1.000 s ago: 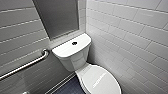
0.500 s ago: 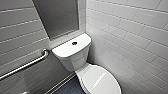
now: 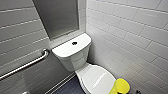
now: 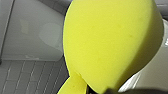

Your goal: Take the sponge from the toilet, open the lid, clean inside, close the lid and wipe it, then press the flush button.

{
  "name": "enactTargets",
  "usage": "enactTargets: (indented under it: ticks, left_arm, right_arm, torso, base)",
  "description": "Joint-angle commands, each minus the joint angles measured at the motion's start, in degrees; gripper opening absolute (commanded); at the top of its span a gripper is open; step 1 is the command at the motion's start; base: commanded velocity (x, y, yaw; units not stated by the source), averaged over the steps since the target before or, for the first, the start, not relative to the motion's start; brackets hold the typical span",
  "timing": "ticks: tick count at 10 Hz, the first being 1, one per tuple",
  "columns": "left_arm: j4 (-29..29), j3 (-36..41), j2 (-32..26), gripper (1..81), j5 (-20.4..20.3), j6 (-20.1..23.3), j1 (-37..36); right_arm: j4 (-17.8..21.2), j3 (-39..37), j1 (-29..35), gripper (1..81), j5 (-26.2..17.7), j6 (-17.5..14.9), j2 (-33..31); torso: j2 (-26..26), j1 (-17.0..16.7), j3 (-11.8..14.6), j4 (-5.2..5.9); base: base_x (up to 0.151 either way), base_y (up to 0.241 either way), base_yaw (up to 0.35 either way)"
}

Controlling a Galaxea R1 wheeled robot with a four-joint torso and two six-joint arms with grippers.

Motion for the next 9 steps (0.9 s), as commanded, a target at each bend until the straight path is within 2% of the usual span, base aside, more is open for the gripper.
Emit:
enactTargets:
  ticks: [1,3,6,9]
  left_arm:
    - [0.6,-1.3,0.5,81.1,2.7,0.0,1.9]
    - [0.3,-4.1,1.9,81.1,2.5,-0.1,2.5]
    - [0.0,-4.5,2.2,81.1,2.3,-0.3,2.5]
    - [0.0,-5.9,3.1,81.1,2.3,-0.2,4.0]
  right_arm:
    - [3.8,-9.2,12.3,1.0,-10.2,-0.3,5.9]
    - [5.7,-16.9,17.8,1.0,-13.7,-0.3,11.5]
    - [9.3,-26.2,26.4,1.0,-20.3,-0.2,17.6]
    - [9.4,-37.3,27.5,1.0,-22.2,0.2,25.1]
  torso:
    - [0.0,0.0,0.0,0.0]
    - [0.0,0.0,0.0,0.0]
    - [0.0,0.0,0.0,0.0]
    - [0.0,0.0,0.0,0.0]
  base:
    - [0.0,0.0,0.0]
    - [0.0,0.0,0.0]
    - [0.0,0.0,0.0]
    - [0.0,0.0,0.0]
